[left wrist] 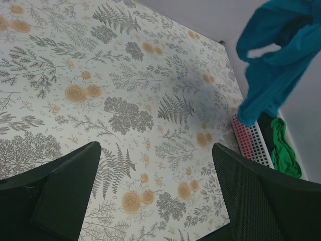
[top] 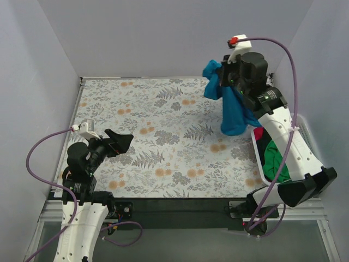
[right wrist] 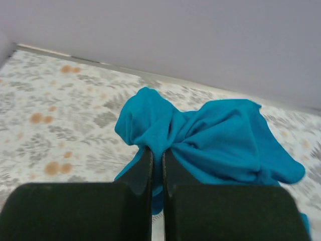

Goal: Fold and stack the t-shirts
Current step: Move the tshirt to the center of the board

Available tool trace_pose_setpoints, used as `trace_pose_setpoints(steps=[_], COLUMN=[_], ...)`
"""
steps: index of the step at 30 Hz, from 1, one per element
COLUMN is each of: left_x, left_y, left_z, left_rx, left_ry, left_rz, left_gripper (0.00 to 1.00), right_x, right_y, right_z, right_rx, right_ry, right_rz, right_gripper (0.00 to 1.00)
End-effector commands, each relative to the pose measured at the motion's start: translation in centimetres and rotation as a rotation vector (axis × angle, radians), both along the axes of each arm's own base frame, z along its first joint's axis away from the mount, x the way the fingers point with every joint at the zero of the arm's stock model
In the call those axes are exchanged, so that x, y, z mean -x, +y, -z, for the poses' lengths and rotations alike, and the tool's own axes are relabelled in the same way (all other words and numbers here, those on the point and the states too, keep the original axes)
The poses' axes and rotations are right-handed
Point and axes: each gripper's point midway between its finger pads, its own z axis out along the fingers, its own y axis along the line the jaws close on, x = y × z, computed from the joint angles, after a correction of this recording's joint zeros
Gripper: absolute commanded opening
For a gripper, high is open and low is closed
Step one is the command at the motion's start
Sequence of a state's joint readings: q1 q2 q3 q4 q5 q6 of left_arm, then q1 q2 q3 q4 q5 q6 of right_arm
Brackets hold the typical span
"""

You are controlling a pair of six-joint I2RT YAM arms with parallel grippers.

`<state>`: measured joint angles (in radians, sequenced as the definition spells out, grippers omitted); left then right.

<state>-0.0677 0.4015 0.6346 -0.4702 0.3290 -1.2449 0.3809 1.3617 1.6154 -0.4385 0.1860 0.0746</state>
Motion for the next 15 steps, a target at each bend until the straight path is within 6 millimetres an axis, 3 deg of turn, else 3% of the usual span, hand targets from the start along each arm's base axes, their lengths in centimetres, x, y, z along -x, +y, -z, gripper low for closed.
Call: trace_pose_setpoints(steps=[1,2,3,4,6,7,8,10,11,13,14,15], left_x=[0.1,0.1,0.1,0.1,0.1,0.1,0.0,-0.1,-0.1,-0.3,-0.5,-0.6], left_y=[0.1,0.1,0.2,0.2,0.2,0.2,0.3,0.4,0.3,0.3,0.3,0.4], left_z=[-1.8,-1.7,-1.7,-1.8,-2.0,-2.1,-2.1,-1.8,-1.6,-1.3,-0.8,-0.6], left_rx=[-0.012,-0.014,-0.016,-0.016,-0.018,-0.019,-0.02,-0.019,-0.017,-0.005,0.0,0.007], left_ry=[-0.043,-0.039,-0.038,-0.04,-0.044,-0.047,-0.044,-0.031,-0.022,0.0,0.018,0.03], left_rz=[-0.003,0.0,-0.004,-0.004,-0.007,-0.008,-0.013,-0.017,-0.018,-0.022,-0.026,-0.033], left_gripper=[0.93,0.93,0.92,0.92,0.93,0.92,0.93,0.93,0.92,0.93,0.93,0.93], right_x=[0.7,1.2,1.3,2.9,4.3,6.3,7.6,9.1,10.3,10.9,10.2,10.0], right_y=[9.1,11.3,13.5,16.7,20.6,23.1,24.0,25.1,25.2,24.3,23.3,22.2], right_z=[-0.3,0.2,2.1,3.2,6.9,8.2,10.1,13.6,14.7,17.1,17.8,18.8], right_rx=[-0.031,-0.035,-0.025,-0.024,-0.013,-0.005,0.005,0.018,0.036,0.085,0.123,0.151], right_ry=[-0.002,0.01,0.048,0.074,0.164,0.197,0.261,0.367,0.407,0.455,0.444,0.452], right_rz=[-0.241,-0.302,-0.346,-0.422,-0.519,-0.604,-0.663,-0.732,-0.794,-0.8,-0.745,-0.716], right_gripper=[0.01,0.01,0.01,0.01,0.01,0.01,0.11,0.38,0.62,0.74,0.8,0.8])
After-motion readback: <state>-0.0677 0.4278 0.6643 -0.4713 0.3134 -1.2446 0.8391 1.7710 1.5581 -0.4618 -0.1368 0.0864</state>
